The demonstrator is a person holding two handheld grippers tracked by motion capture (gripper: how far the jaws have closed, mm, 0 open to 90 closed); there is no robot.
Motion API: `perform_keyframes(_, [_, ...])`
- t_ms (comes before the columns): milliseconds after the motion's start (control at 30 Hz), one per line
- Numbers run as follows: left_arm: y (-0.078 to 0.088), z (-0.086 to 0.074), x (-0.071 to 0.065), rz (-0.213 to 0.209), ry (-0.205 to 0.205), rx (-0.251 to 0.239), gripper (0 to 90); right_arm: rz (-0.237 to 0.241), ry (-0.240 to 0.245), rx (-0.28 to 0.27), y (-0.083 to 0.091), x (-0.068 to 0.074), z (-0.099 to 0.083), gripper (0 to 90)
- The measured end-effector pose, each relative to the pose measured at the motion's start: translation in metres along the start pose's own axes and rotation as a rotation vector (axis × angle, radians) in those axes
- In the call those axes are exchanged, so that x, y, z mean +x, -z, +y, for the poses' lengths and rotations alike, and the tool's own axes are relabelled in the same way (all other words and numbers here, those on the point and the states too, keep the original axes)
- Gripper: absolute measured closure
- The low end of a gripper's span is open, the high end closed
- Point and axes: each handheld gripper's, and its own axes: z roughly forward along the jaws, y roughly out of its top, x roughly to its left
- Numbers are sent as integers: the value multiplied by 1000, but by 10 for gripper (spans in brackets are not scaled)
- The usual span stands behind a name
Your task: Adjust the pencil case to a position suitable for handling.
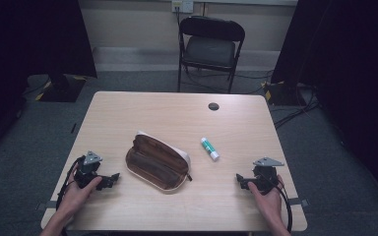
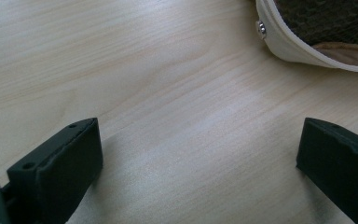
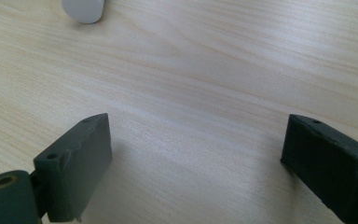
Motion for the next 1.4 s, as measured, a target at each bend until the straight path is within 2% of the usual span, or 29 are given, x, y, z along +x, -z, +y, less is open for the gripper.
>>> perform_keyframes(100, [0,0,0,0,1,0,0,-51,-45,-1,1,2,-1,72])
perform_keyframes(233, [0,0,0,0,0,0,0,-51,-46,-1,1,2,-1,74])
perform_keyframes(300, [0,0,0,0,0,0,0,-49,-46,3,2,3,-1,102])
perform_keyframes(333, [0,0,0,0,0,0,0,-54,-53,8,4,4,0,153])
perform_keyframes(367, [0,0,0,0,1,-2,0,-54,-53,8,4,4,0,153])
perform_keyframes(400, [0,0,0,0,0,0,0,-51,-52,5,5,5,0,195])
perform_keyframes(433, [0,0,0,1,0,-2,0,-30,-41,11,5,9,2,193])
perform_keyframes(500, [0,0,0,0,0,-1,0,-21,-40,10,5,10,2,207])
perform_keyframes(533, [0,0,0,0,0,0,0,-10,-34,1,7,13,3,228])
perform_keyframes(567, [0,0,0,1,0,-1,0,-15,-5,-37,11,19,6,258])
perform_keyframes(600, [0,0,0,0,0,0,0,-27,3,-59,13,21,7,268])
perform_keyframes(633, [0,0,0,0,0,0,0,-27,3,-59,13,21,7,268])
perform_keyframes(667, [0,0,0,0,0,0,0,-34,11,-87,16,24,8,282])
perform_keyframes(700, [0,0,0,0,1,0,0,2,10,-97,21,28,11,328])
perform_keyframes(733, [0,0,0,1,0,-2,0,20,14,-99,22,30,12,334])
perform_keyframes(767, [0,0,0,0,0,0,0,20,14,-99,22,30,12,334])
perform_keyframes(833, [0,0,0,1,4,-1,0,59,24,-97,25,36,14,372])
perform_keyframes(933, [0,0,-1,0,10,-4,0,84,35,-100,27,41,16,386])
perform_keyframes(967, [0,0,-1,0,10,-4,0,114,49,-106,30,47,19,403])
perform_keyframes(1000, [0,0,-1,0,10,-4,0,123,52,-105,30,50,20,408])
perform_keyframes(1067, [0,0,-1,0,10,-4,0,146,57,-113,32,55,23,411])
perform_keyframes(1267, [-1,1,0,0,3,2,0,217,115,-123,31,78,34,391])
perform_keyframes(1400, [-2,1,-1,-2,13,-7,0,242,148,-133,27,88,41,380])
